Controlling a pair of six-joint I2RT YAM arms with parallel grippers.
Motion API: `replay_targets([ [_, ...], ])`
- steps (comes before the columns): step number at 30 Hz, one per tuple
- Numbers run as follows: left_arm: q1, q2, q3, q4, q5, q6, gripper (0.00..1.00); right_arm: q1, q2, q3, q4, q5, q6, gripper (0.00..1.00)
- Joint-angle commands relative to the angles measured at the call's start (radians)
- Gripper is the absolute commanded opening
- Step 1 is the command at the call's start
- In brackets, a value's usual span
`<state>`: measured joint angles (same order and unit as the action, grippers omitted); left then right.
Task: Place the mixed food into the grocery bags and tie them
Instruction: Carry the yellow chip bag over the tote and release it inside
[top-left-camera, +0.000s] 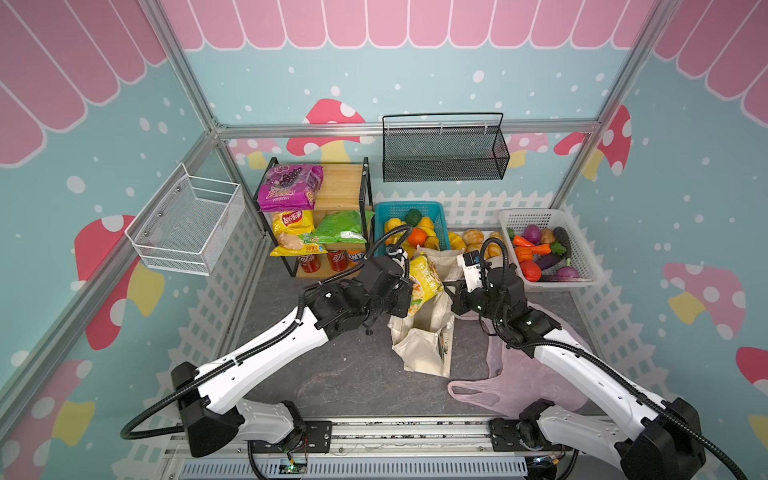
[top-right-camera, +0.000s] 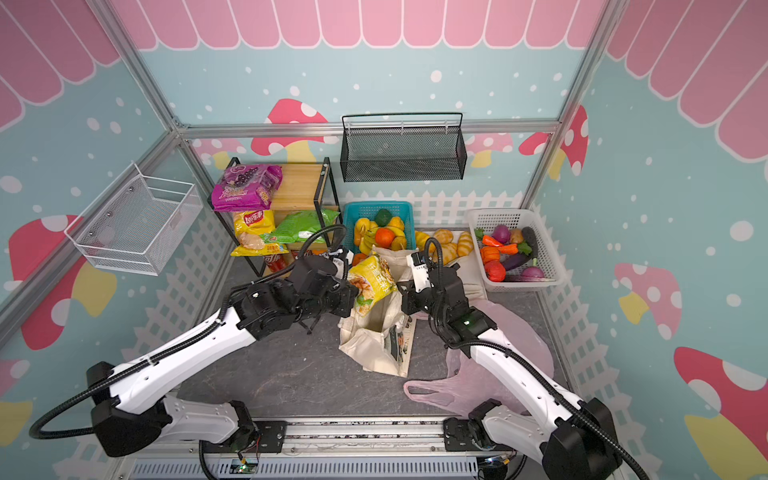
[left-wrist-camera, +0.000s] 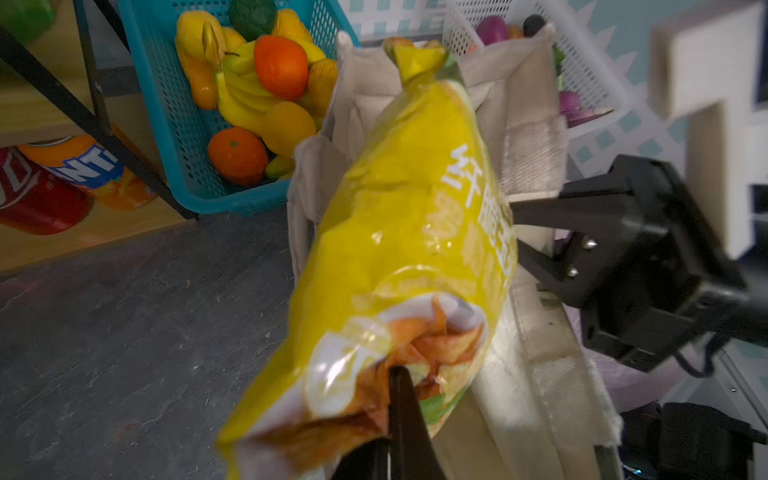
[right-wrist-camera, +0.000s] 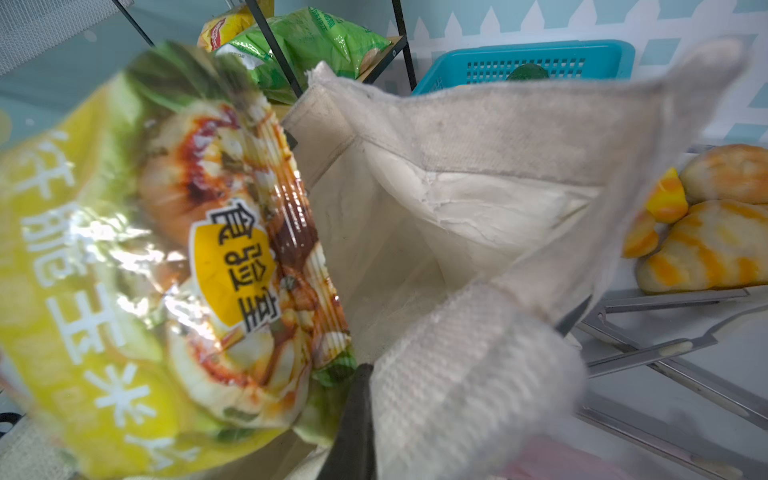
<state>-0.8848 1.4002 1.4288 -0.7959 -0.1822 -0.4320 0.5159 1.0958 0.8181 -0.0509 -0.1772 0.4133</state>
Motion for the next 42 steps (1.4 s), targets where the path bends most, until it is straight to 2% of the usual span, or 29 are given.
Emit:
replay_targets([
  [1,-0.002,0.057,0.106,-0.150,-0.110,0.042,0.00,-0.007,-0.037,0.003,0.093,-0.001,0.011,0.00],
  [5,-0.002,0.166,0.191,-0.198,-0.180,0.102,0.00,-0.009,-0.035,0.021,0.054,0.004,-0.038,0.00],
  [9,-0.002,0.248,0.272,-0.272,-0.240,0.107,0.00,-0.019,-0.015,0.062,-0.040,0.037,-0.101,0.00],
  [14,0.003,0.209,0.260,-0.266,-0.261,0.089,0.00,-0.044,-0.010,0.069,-0.087,0.061,-0.138,0.00],
  [18,0.007,0.181,0.232,-0.265,-0.261,0.099,0.00,-0.061,-0.011,0.077,-0.086,0.018,-0.150,0.00],
  [22,0.007,0.204,0.237,-0.266,-0.190,0.150,0.00,-0.065,-0.013,0.074,-0.036,-0.112,-0.149,0.00],
  [25,0.001,0.248,0.268,-0.282,-0.143,0.198,0.00,-0.065,-0.014,0.055,0.040,-0.220,-0.099,0.00],
  [27,-0.001,0.272,0.294,-0.287,-0.073,0.227,0.00,-0.065,-0.015,0.037,0.097,-0.280,-0.055,0.00],
  [32,0.002,0.338,0.351,-0.277,0.029,0.244,0.00,-0.068,-0.008,-0.013,0.213,-0.353,0.031,0.00],
  [36,0.030,0.382,0.369,-0.245,0.098,0.208,0.11,-0.077,0.006,-0.051,0.282,-0.402,0.081,0.00],
  [39,0.060,0.357,0.326,-0.157,0.195,0.167,0.29,-0.083,0.019,-0.069,0.297,-0.419,0.097,0.00],
  [42,0.093,0.288,0.256,-0.060,0.276,0.130,0.42,-0.095,0.022,-0.083,0.295,-0.427,0.103,0.00],
])
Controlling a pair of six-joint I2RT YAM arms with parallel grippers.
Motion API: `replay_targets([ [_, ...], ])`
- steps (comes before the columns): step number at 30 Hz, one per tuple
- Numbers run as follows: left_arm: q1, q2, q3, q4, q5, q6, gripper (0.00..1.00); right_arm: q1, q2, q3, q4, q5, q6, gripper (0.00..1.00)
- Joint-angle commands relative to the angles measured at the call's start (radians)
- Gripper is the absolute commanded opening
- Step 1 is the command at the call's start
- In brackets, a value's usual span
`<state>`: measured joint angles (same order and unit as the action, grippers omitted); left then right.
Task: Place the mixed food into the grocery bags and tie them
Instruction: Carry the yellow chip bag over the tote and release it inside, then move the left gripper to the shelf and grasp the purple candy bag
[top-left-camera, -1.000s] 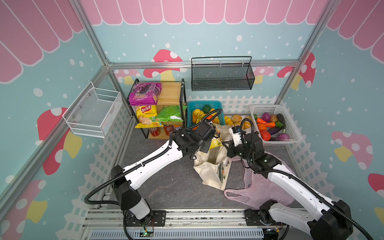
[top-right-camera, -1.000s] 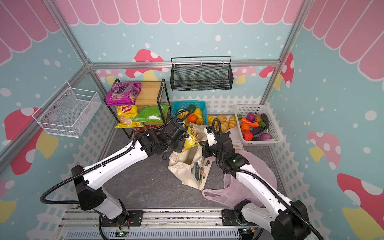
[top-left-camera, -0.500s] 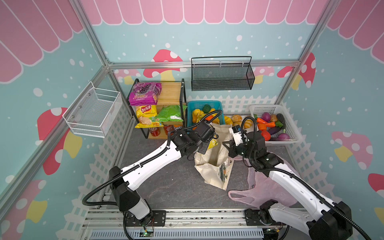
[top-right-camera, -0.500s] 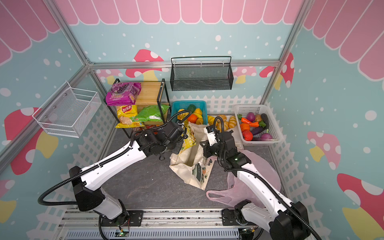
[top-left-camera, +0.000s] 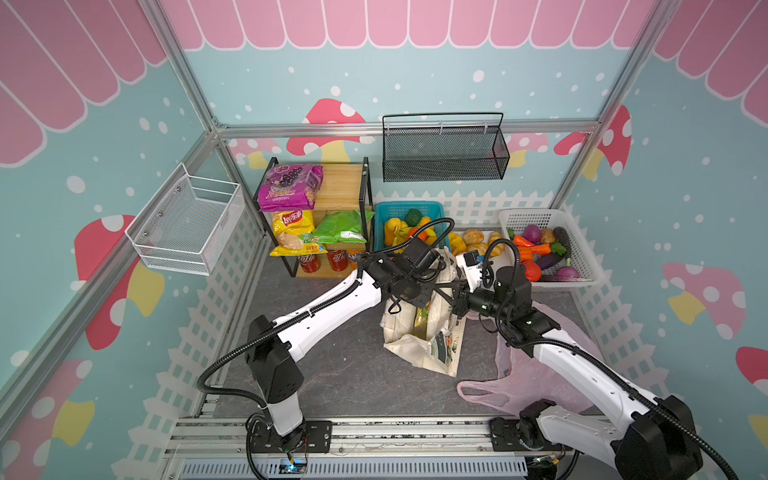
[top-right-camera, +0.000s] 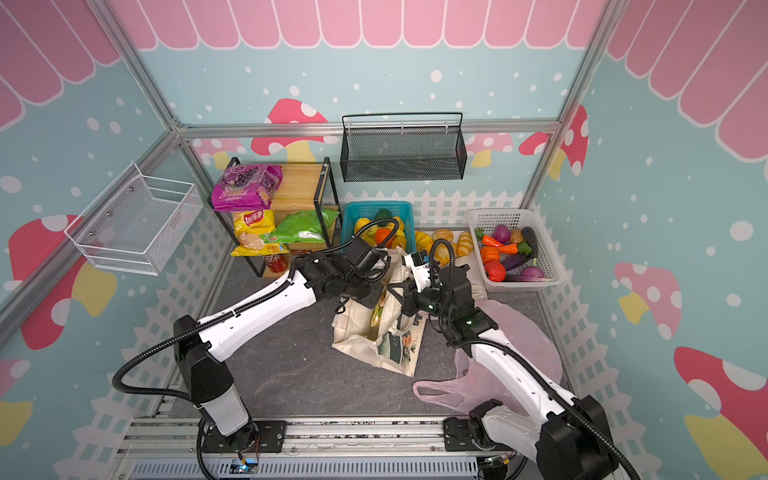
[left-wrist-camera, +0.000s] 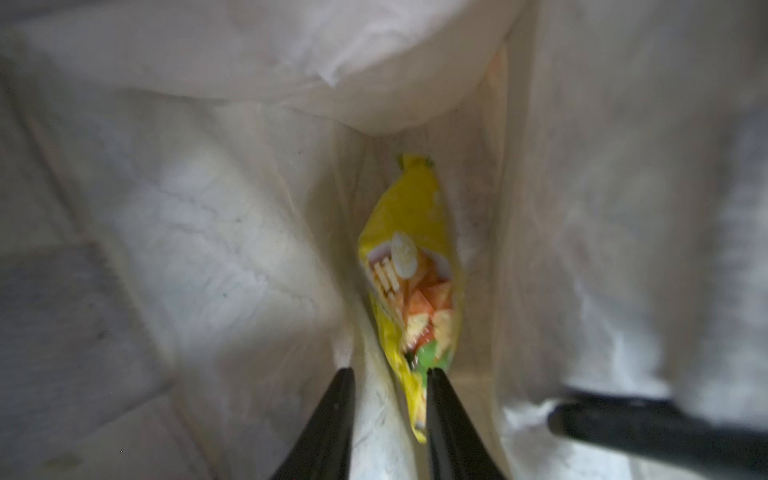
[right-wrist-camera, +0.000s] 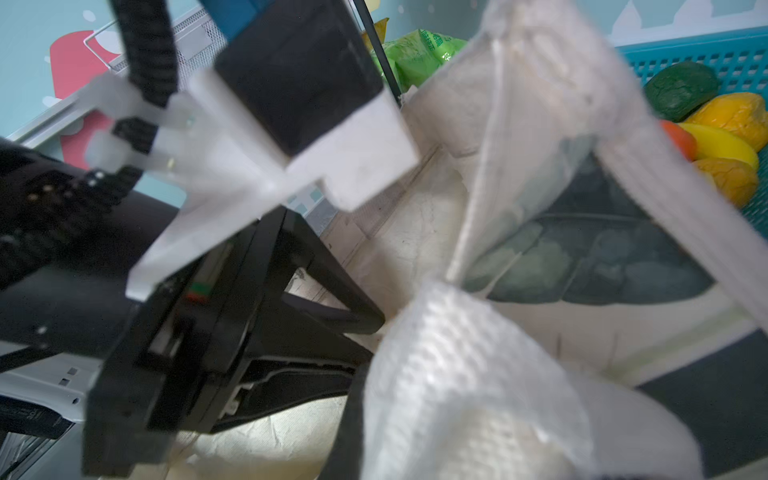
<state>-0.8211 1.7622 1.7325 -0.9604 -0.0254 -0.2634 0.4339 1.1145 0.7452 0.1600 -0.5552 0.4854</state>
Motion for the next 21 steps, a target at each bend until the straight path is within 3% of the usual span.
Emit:
replay_targets([
  [1,0.041,-0.098,-0.071,0.128,0.144,-0.045,0.44,-0.018,0.004,-0.014,0.084,-0.054,0.034,0.00],
  [6,0.097,-0.257,-0.149,0.174,0.217,-0.029,0.50,-0.057,0.018,-0.017,0.054,-0.092,0.016,0.00],
  [11,0.199,-0.454,-0.200,0.244,0.079,-0.041,0.53,-0.060,0.053,0.016,0.002,-0.080,-0.045,0.00],
  [18,0.465,-0.623,-0.191,0.349,-0.171,-0.100,0.62,-0.059,0.066,0.036,0.005,-0.077,-0.081,0.00],
  [21,0.619,-0.617,-0.166,0.360,-0.149,-0.163,0.66,-0.060,0.076,0.039,0.010,-0.084,-0.090,0.00],
])
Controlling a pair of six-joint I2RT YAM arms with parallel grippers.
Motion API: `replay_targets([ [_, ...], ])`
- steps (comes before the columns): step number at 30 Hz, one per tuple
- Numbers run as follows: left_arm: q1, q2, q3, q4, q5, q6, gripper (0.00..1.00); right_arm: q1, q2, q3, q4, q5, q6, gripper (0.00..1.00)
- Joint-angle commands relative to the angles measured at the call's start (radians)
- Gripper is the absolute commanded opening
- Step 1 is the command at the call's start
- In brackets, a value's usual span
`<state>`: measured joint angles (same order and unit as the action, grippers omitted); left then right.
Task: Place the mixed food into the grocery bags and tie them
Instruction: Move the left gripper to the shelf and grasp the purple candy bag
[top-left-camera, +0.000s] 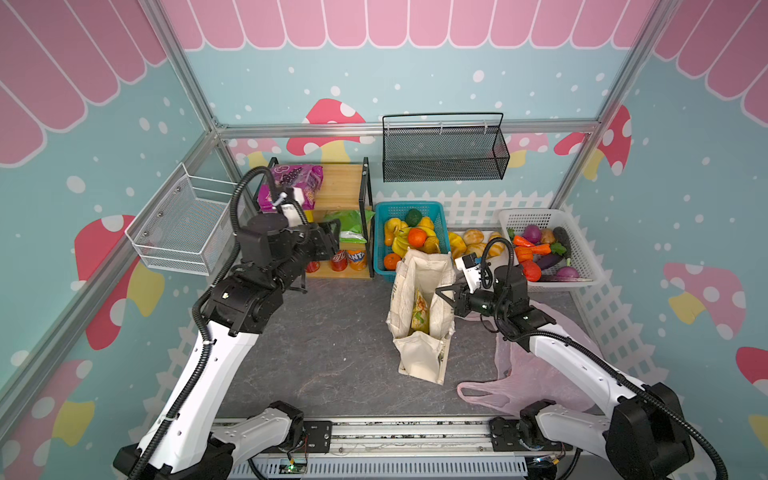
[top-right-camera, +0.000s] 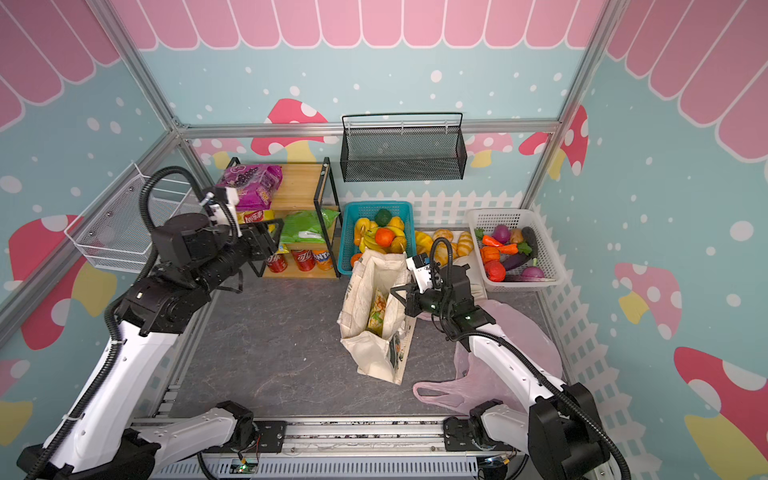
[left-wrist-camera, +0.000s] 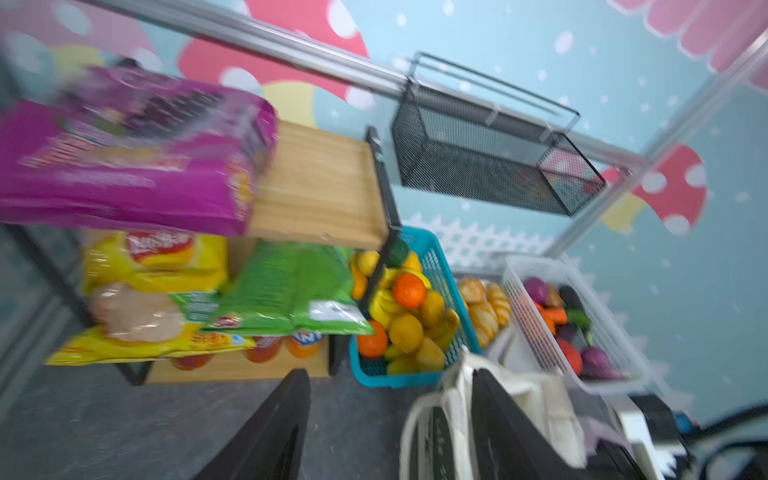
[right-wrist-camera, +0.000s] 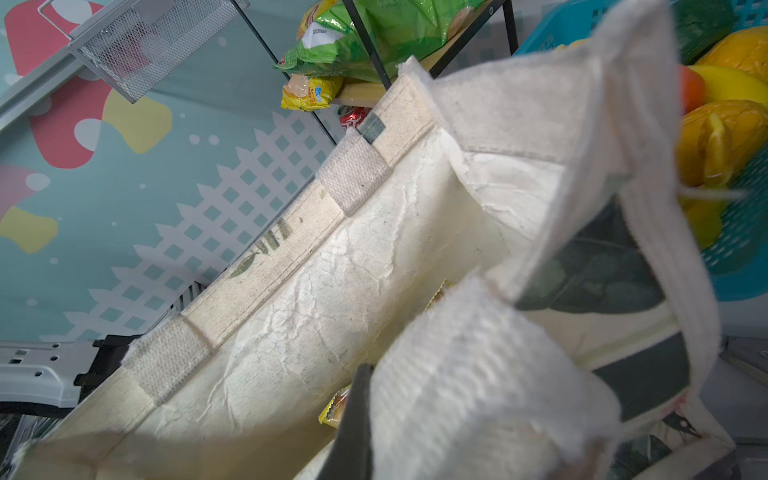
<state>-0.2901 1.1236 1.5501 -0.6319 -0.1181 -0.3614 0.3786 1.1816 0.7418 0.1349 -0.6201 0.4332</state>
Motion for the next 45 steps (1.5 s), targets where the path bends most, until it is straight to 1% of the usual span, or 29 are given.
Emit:
replay_targets([
  [1,0.134,0.030,0.022,0.036,-0.029,-0.090,0.67,-0.005,0.011,0.041,0.039,-0.023,-0.038,0.00],
  [4,0.260,0.068,0.044,0.044,0.061,-0.199,0.71,-0.004,0.013,0.033,0.057,-0.030,-0.042,0.00],
  [6,0.318,0.096,0.047,0.054,0.106,-0.250,0.80,-0.004,0.015,0.032,0.065,-0.032,-0.046,0.00],
  [7,0.346,0.108,0.043,0.065,0.132,-0.273,0.82,-0.004,0.015,0.031,0.066,-0.033,-0.049,0.00],
  [10,0.430,0.151,0.021,0.122,0.263,-0.369,0.85,-0.004,0.013,0.028,0.071,-0.035,-0.057,0.00],
  [12,0.446,0.184,0.022,0.143,0.307,-0.402,0.86,-0.004,0.014,0.029,0.071,-0.031,-0.062,0.00],
  [14,0.447,0.217,0.038,0.145,0.319,-0.417,0.87,-0.004,0.015,0.025,0.071,-0.031,-0.067,0.00],
  [22,0.448,0.285,0.045,0.160,0.288,-0.448,0.87,-0.004,0.016,0.016,0.076,-0.023,-0.075,0.00],
  [26,0.449,0.313,0.036,0.196,0.300,-0.478,0.86,-0.004,0.018,0.015,0.075,-0.021,-0.077,0.00],
  [30,0.448,0.340,0.035,0.243,0.333,-0.516,0.79,-0.004,0.018,0.011,0.075,-0.016,-0.077,0.00],
  [36,0.448,0.365,0.018,0.312,0.348,-0.560,0.60,-0.004,0.022,0.014,0.076,-0.020,-0.076,0.00],
  [39,0.448,0.370,0.007,0.336,0.348,-0.571,0.49,-0.004,0.023,0.011,0.074,-0.020,-0.074,0.00],
  [45,0.449,0.366,-0.004,0.383,0.349,-0.576,0.22,-0.004,0.027,0.014,0.072,-0.022,-0.071,0.00],
])
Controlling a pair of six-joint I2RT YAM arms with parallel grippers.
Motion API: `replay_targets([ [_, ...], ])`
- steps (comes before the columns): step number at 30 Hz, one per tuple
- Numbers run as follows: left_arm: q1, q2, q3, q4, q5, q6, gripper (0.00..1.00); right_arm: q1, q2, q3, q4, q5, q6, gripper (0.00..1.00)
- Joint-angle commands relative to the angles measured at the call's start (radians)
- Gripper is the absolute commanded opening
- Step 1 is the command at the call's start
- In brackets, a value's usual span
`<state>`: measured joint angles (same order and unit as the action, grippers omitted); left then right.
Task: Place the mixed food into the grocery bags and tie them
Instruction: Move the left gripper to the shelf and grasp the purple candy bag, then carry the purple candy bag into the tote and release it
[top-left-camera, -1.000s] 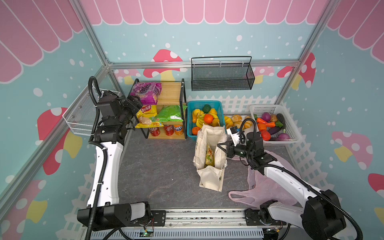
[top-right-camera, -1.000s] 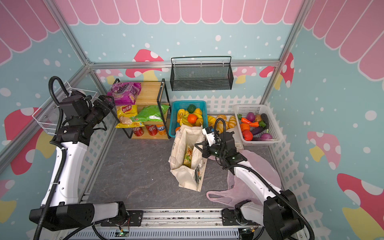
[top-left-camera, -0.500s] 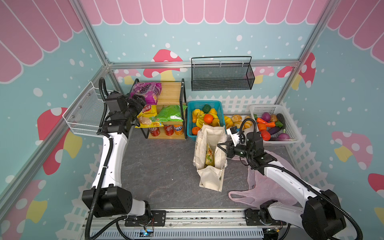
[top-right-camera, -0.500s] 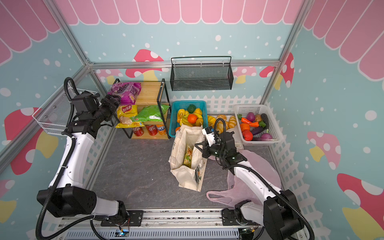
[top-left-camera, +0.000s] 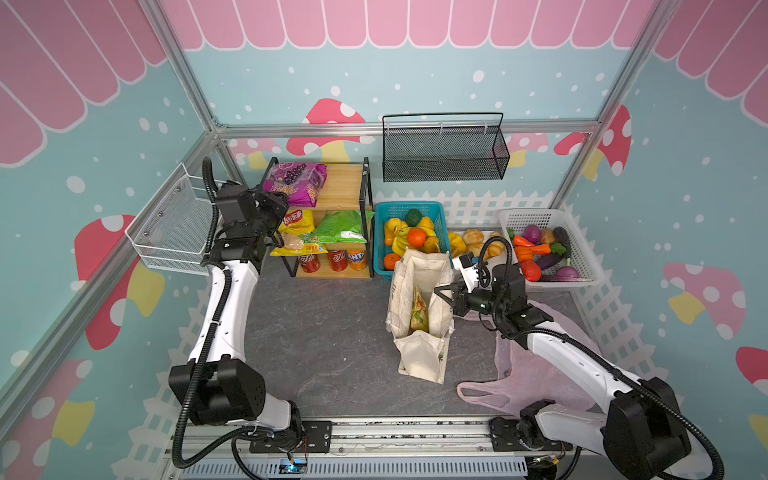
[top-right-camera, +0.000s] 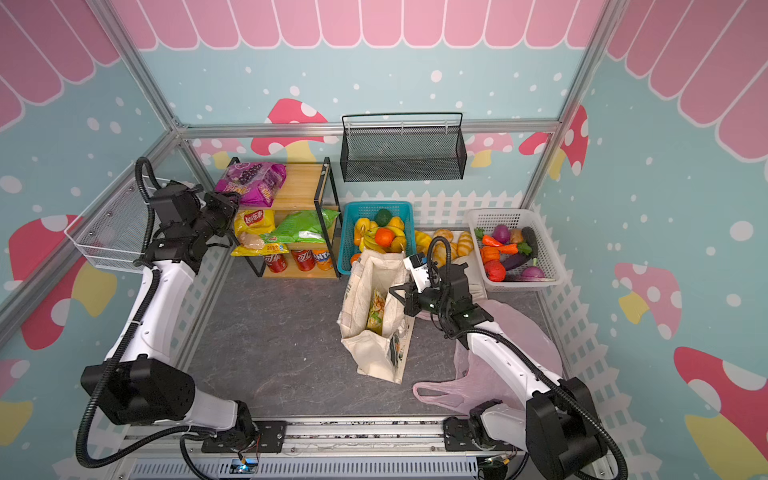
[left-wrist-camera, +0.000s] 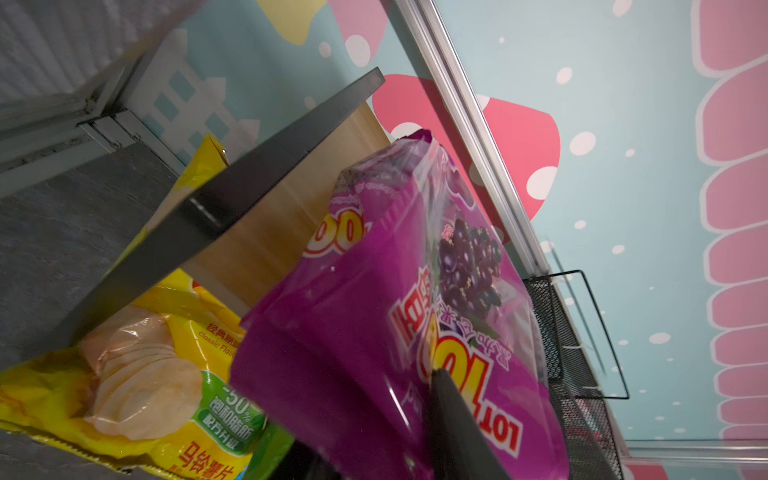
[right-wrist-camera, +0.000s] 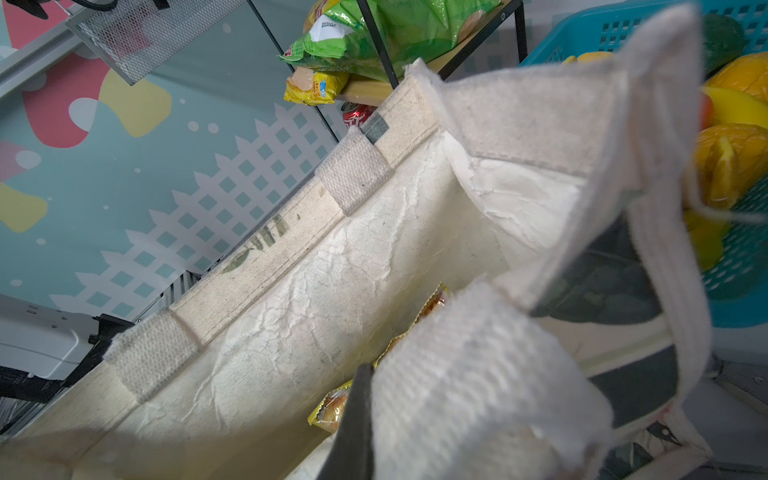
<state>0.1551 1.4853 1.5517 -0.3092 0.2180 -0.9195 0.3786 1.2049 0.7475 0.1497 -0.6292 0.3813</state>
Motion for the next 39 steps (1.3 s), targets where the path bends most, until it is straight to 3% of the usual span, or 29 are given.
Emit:
replay_targets([
  [1,0.004,0.005,-0.003,0.064,0.014,-0.015,0.18,-0.004,0.004,0.009,0.057,-0.012,-0.019,0.00],
  [7,0.003,-0.004,0.044,0.066,0.031,0.015,0.00,-0.004,0.004,0.008,0.054,0.000,-0.019,0.00],
  [18,-0.070,-0.150,0.070,0.160,0.159,0.127,0.00,-0.004,-0.038,0.005,0.049,0.102,0.001,0.00],
  [28,-0.127,-0.257,0.185,-0.107,0.240,0.343,0.00,-0.004,-0.045,0.001,0.055,0.108,0.014,0.00],
  [33,-0.225,-0.310,0.182,-0.224,0.281,0.446,0.00,-0.005,-0.028,0.025,0.017,0.097,-0.009,0.00],
  [39,-0.439,-0.332,0.149,-0.303,0.328,0.540,0.00,-0.006,-0.017,0.048,-0.023,0.050,-0.048,0.00],
])
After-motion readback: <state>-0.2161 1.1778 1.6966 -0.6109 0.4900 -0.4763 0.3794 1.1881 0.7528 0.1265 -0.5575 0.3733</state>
